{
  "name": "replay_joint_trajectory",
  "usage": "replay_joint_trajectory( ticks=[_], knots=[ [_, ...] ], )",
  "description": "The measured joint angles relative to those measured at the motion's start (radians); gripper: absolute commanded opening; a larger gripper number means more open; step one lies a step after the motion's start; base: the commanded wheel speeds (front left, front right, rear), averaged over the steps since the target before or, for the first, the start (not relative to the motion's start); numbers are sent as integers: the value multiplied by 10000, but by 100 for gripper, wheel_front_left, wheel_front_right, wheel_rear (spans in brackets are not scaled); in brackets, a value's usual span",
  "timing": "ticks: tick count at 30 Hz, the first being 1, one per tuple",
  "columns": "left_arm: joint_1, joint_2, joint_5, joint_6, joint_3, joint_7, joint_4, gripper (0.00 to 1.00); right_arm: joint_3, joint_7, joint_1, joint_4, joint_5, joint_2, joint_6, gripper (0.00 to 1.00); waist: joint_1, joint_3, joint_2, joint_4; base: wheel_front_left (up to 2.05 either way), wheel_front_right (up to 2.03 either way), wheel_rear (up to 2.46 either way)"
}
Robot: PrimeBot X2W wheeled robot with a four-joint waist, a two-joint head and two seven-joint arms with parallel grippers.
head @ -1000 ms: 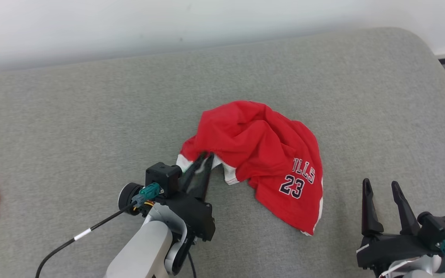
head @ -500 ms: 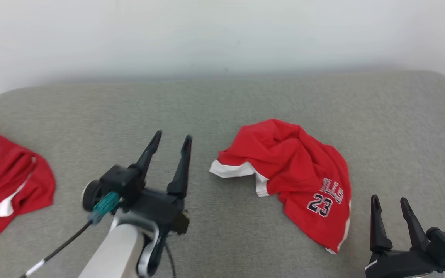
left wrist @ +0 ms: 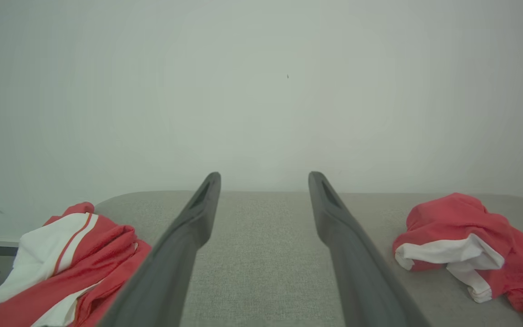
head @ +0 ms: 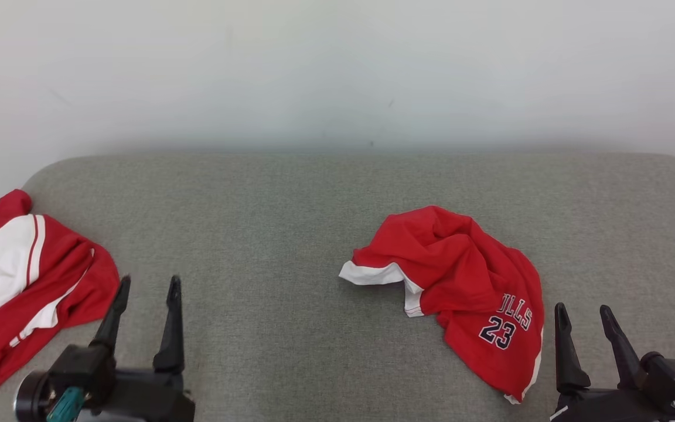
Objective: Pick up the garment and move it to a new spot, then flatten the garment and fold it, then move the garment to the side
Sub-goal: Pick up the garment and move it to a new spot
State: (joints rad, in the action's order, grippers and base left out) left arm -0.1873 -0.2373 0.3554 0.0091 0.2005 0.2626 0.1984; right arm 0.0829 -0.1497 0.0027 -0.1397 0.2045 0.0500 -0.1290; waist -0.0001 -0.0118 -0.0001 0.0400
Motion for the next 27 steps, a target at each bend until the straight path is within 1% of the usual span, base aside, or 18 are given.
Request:
replay_joint_trajectory(
  ticks=[4, 6, 11, 19, 27],
  knots=[
    [765, -58, -215, -8, -474, 0, -272, 100, -23, 61, 152, 144, -46, 4, 0, 100, 1, -79, 0, -164, 0, 0, 0],
    [1053, -33, -384, -88, -635, 0, -414, 100, -10, 84, 231, 182, -59, 0, 0, 100, 0, -118, 1, -227, 0, 0, 0],
    [1579, 174, -807, -150, -803, 0, -639, 100, 17, 104, 433, 290, -96, 2, 0, 100, 1, -158, 1, -313, 0, 0, 0],
    [1757, 403, -1409, -355, -1024, 0, -650, 100, -42, 192, 557, 401, -128, 4, 0, 100, 1, -68, 2, -348, 0, 0, 0],
    [1841, 658, -1624, -614, -1281, 0, -575, 100, -107, 232, 574, 349, -125, 6, 0, 100, 2, 0, 2, -342, 0, 0, 0]
  ],
)
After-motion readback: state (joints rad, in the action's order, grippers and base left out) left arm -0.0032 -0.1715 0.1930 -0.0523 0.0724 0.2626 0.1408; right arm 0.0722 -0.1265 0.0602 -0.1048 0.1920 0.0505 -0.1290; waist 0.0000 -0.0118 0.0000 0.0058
